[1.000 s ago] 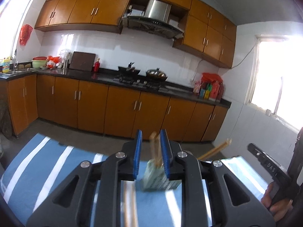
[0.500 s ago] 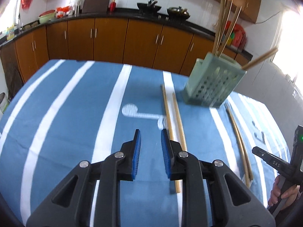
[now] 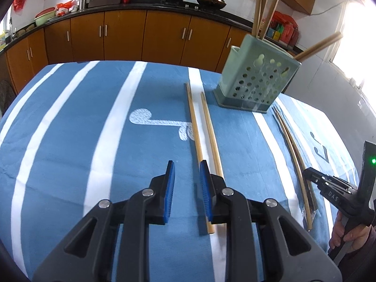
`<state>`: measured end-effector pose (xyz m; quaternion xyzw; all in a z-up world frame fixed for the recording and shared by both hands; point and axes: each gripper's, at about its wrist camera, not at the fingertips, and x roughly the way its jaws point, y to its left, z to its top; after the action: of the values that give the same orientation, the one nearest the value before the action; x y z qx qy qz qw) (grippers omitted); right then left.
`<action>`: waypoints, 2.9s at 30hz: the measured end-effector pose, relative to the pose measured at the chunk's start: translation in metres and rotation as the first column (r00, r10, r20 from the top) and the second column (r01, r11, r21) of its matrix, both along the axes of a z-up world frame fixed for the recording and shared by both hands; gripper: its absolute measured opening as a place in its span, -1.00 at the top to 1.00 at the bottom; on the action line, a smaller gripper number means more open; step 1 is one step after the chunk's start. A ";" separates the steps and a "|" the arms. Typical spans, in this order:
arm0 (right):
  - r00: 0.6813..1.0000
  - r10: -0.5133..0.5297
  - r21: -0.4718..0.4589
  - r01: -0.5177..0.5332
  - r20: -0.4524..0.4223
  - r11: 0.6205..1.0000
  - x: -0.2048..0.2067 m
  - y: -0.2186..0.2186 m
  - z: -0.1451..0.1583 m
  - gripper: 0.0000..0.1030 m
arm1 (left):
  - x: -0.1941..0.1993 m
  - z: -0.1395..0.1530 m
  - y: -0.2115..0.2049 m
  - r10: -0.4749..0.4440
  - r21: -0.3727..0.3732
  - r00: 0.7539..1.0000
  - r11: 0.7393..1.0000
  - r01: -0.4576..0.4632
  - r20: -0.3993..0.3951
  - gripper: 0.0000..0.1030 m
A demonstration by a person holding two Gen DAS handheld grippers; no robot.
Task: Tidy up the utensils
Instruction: 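Close the right tool on a chopstick while the left tool grasps another, then lift both held chopsticks upright and carry them above the green holder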
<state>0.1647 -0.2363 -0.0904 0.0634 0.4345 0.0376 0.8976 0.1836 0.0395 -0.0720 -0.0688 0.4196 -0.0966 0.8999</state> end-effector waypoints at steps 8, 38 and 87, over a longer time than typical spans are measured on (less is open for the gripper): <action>0.996 -0.083 -0.031 0.084 0.010 0.996 0.003 -0.018 -0.002 0.84 | 0.008 -0.012 -0.021 -0.045 0.016 0.998 0.999 0.046 -0.035 0.55; 0.994 -0.103 -0.101 0.107 0.036 0.989 0.034 -0.029 -0.002 0.84 | 0.041 -0.026 0.014 0.105 0.160 0.994 0.982 -0.100 -0.025 0.84; 0.994 -0.106 -0.078 0.109 0.033 0.991 0.020 -0.035 -0.003 0.77 | 0.020 -0.026 0.008 0.055 0.198 0.998 0.979 -0.050 -0.020 0.76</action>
<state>0.1845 -0.2718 -0.0933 0.0505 0.4188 -0.0271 0.9063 0.2032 0.0470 -0.0983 0.0085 0.4364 -0.0300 0.8992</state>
